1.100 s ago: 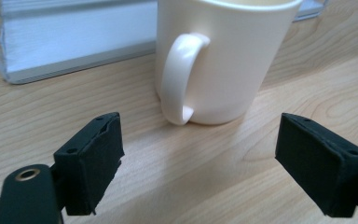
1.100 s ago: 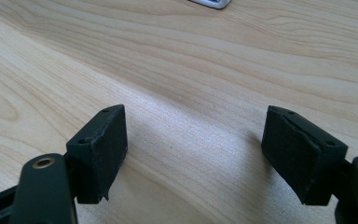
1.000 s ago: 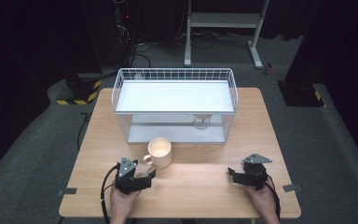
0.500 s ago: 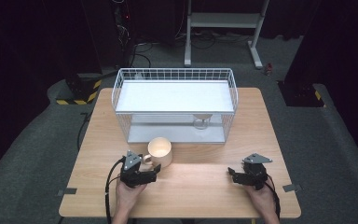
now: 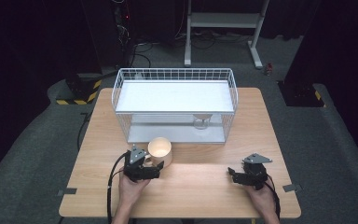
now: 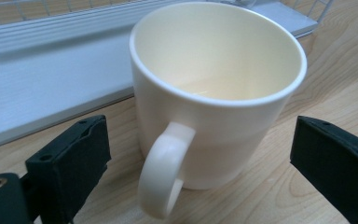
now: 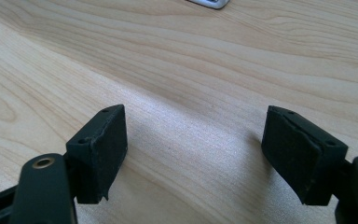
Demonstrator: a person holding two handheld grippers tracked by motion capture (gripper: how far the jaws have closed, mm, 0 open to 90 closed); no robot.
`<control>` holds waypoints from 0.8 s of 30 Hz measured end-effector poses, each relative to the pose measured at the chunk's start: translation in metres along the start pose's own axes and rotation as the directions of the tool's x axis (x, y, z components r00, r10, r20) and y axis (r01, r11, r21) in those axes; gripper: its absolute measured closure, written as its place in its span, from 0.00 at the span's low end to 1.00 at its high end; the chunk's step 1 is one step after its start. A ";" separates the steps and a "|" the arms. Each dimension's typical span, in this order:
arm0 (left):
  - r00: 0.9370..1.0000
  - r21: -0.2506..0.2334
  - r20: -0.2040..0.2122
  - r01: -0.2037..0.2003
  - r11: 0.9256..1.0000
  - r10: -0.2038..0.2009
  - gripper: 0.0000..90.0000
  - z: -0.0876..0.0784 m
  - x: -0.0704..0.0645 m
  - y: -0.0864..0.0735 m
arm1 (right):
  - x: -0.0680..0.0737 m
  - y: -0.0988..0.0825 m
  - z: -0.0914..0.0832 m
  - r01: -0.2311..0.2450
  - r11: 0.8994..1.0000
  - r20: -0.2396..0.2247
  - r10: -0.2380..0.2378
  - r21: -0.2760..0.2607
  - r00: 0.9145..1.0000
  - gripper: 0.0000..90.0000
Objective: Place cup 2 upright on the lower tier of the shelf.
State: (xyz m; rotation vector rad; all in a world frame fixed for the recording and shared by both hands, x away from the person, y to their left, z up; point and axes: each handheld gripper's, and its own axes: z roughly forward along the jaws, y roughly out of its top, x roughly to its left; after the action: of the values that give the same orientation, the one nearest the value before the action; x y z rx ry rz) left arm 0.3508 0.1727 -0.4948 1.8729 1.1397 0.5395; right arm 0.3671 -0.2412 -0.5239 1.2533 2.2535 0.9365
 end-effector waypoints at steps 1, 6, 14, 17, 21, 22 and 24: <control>1.000 0.000 0.006 -0.002 1.000 0.002 0.05 0.001 0.000 0.002 | 0.000 0.000 0.000 0.000 1.000 0.000 0.000 0.000 1.000 0.25; 1.000 -0.011 0.014 -0.007 1.000 0.007 0.05 0.005 -0.001 0.005 | 0.000 0.000 0.000 0.000 1.000 0.000 0.000 0.000 1.000 0.25; 1.000 -0.007 0.026 0.017 1.000 -0.017 0.05 0.012 -0.001 0.005 | 0.000 0.000 0.000 0.003 1.000 0.000 -0.003 -0.002 1.000 0.25; 0.999 -0.021 0.022 0.024 1.000 -0.024 0.05 0.013 -0.002 0.006 | 0.000 0.000 0.000 0.002 1.000 0.000 -0.002 -0.002 1.000 0.25; 1.000 -0.015 0.009 -0.009 1.000 0.010 0.06 0.015 -0.004 0.008 | 0.000 0.000 0.000 0.002 1.000 0.000 -0.002 -0.002 1.000 0.25; 1.000 -0.015 0.009 -0.006 1.000 0.006 0.06 0.016 -0.005 0.009 | 0.000 0.000 0.000 0.002 1.000 0.000 -0.002 -0.002 1.000 0.25; 1.000 -0.011 0.012 -0.003 1.000 0.003 0.06 0.018 -0.005 0.011 | 0.000 0.000 0.000 0.002 1.000 0.001 -0.002 -0.002 1.000 0.25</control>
State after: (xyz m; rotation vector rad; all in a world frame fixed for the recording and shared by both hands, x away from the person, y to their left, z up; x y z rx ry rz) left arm 0.3667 0.1583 -0.4954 1.8664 1.1237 0.5345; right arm 0.3672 -0.2413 -0.5239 1.2507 2.2524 0.9372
